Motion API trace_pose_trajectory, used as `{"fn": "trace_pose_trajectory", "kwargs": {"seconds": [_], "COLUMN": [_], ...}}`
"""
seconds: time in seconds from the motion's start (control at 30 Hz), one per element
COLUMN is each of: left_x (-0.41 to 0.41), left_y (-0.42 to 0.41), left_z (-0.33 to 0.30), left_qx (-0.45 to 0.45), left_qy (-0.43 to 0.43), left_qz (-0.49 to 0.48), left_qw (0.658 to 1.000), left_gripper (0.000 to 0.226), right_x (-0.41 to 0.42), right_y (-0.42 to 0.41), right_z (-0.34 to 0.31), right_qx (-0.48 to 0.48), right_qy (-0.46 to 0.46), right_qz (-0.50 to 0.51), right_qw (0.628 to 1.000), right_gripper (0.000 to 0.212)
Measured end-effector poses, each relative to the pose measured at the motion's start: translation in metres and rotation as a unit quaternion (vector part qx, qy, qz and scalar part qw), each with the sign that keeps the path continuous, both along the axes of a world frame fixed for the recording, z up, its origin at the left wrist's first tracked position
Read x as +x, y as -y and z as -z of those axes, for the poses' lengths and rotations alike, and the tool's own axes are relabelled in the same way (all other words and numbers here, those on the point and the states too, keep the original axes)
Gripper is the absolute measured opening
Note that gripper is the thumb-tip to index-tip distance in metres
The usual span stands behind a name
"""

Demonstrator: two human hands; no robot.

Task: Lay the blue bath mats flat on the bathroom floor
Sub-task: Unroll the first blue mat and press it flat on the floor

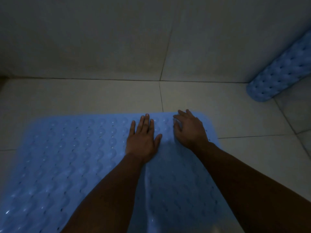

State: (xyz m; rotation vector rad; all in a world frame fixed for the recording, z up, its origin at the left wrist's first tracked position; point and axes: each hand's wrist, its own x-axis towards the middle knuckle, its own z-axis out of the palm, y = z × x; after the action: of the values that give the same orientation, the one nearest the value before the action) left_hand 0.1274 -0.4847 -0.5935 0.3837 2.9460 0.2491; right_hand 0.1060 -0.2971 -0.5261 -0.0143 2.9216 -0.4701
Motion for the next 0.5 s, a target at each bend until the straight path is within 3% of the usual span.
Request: {"fn": "trace_pose_trajectory", "kwargs": {"seconds": [0.23, 0.37, 0.5], "left_x": [-0.054, -0.042, -0.022], "left_y": [0.002, 0.006, 0.016], "left_z": [-0.084, -0.088, -0.063], "left_qx": [-0.042, -0.006, -0.003], "left_qy": [0.137, 0.043, 0.008], "left_qz": [-0.002, -0.011, -0.020], "left_qw": [0.990, 0.999, 1.000], "left_gripper": [0.048, 0.036, 0.058], "right_x": [-0.023, -0.013, 0.019], "right_y": [0.005, 0.030, 0.048], "right_z": [-0.036, -0.018, 0.033], "right_qx": [0.050, 0.038, 0.042], "right_qy": [0.073, 0.085, 0.066], "right_qz": [-0.049, -0.069, -0.068], "right_qw": [0.995, 0.993, 0.995], "right_gripper": [0.036, 0.050, 0.068]}}
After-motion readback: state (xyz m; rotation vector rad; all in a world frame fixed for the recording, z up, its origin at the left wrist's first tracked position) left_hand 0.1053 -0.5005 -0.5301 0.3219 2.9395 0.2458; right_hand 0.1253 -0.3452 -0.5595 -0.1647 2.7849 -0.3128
